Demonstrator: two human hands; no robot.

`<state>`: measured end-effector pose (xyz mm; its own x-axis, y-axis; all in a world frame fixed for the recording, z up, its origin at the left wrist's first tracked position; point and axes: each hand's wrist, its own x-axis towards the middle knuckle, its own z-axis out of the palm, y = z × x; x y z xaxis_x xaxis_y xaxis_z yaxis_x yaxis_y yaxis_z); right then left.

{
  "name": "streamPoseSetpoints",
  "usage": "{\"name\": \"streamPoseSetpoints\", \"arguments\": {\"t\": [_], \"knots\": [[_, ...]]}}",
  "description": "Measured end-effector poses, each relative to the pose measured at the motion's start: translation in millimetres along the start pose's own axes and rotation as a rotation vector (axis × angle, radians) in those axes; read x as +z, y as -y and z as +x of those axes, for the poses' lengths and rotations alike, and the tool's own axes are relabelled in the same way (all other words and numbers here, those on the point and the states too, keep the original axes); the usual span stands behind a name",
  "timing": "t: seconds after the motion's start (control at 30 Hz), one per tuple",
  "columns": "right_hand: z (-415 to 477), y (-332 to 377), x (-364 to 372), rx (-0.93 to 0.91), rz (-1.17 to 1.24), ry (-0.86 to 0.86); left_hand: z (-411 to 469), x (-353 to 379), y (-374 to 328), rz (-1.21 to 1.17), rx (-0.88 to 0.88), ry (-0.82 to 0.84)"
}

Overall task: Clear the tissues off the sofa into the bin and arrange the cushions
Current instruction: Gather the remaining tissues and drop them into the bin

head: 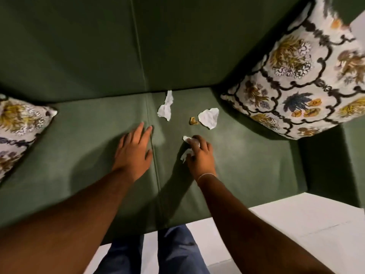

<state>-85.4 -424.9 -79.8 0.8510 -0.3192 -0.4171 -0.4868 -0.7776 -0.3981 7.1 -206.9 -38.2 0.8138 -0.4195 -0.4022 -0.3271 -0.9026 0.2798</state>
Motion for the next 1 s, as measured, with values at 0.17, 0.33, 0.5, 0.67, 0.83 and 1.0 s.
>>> {"name": "streamPoseSetpoints", "arguments": {"t": [0.17,0.33,0.5,0.67,0.83,1.0], "knots": [[21.3,-20.2,-0.8,-0.053,0.114,-0.118,75.6,-8.3,-33.9,0.124,0.236,0.025],[49.5,-19.9,-32.3,0.003,0.229,-0.413,138.4,-9.9,-59.2,0.215,0.280,0.033],[89.0,-25.3,-45.3,0.133,0.274,-0.207,127.6,4.0,-45.9,0.120,0.205,0.049],[99.2,-4.7,-37.9,0.027,0.127,-0.080,87.0,20.0,-18.9,0.009,0.145,0.058],[97.4,11.8,-21.9,0.045,0.146,-0.125,44.1,34.8,10.6,-0.055,0.133,0.047],[93.5,31.9,-19.1,-0.108,-0.045,-0.118,7.2,51.7,42.0,-0.129,0.087,0.012]]}}
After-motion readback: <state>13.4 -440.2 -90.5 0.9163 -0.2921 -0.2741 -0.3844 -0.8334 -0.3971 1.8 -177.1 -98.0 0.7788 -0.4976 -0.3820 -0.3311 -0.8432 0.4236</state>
